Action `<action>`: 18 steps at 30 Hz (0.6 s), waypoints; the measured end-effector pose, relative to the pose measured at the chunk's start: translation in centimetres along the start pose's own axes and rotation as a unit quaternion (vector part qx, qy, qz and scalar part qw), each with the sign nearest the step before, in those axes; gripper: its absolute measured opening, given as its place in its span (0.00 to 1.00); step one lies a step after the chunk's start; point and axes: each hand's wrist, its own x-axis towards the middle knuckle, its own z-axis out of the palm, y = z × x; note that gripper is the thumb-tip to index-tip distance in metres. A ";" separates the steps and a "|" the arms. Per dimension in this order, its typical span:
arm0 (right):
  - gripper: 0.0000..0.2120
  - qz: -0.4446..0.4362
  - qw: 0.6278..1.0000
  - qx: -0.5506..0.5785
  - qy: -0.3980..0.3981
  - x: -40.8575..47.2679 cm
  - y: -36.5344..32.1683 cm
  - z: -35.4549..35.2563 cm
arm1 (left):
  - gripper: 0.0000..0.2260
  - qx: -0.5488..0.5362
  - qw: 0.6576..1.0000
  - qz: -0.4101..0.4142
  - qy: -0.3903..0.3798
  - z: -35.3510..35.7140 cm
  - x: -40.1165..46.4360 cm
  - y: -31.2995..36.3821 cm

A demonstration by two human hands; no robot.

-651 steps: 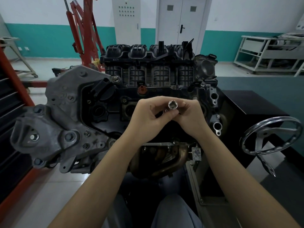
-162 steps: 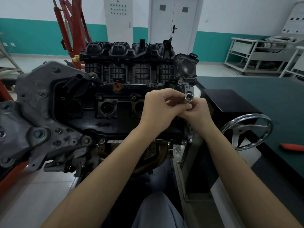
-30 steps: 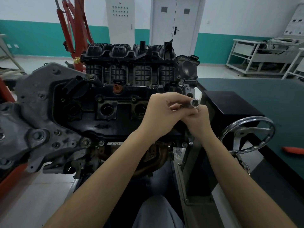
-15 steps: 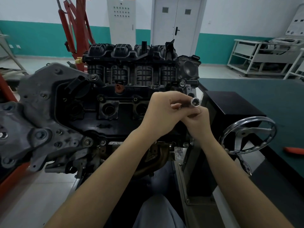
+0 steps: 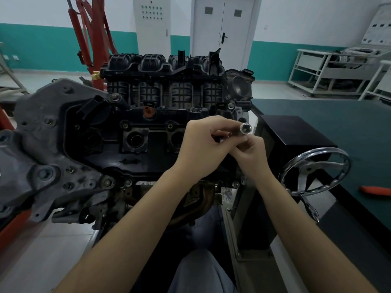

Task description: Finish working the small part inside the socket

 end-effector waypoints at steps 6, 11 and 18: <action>0.06 0.018 1.000 0.019 0.016 0.0 0.6 0.1 | 0.12 -0.043 0.997 -0.024 -0.056 -0.8 0.1 -0.1; 0.08 0.015 1.000 0.019 0.000 -0.1 0.8 -0.1 | 0.09 0.016 0.999 -0.004 -0.041 -1.1 0.3 -0.1; 0.09 0.015 1.000 0.015 0.005 -0.1 0.3 0.1 | 0.12 -0.052 0.996 -0.032 -0.069 -0.8 -0.1 -0.1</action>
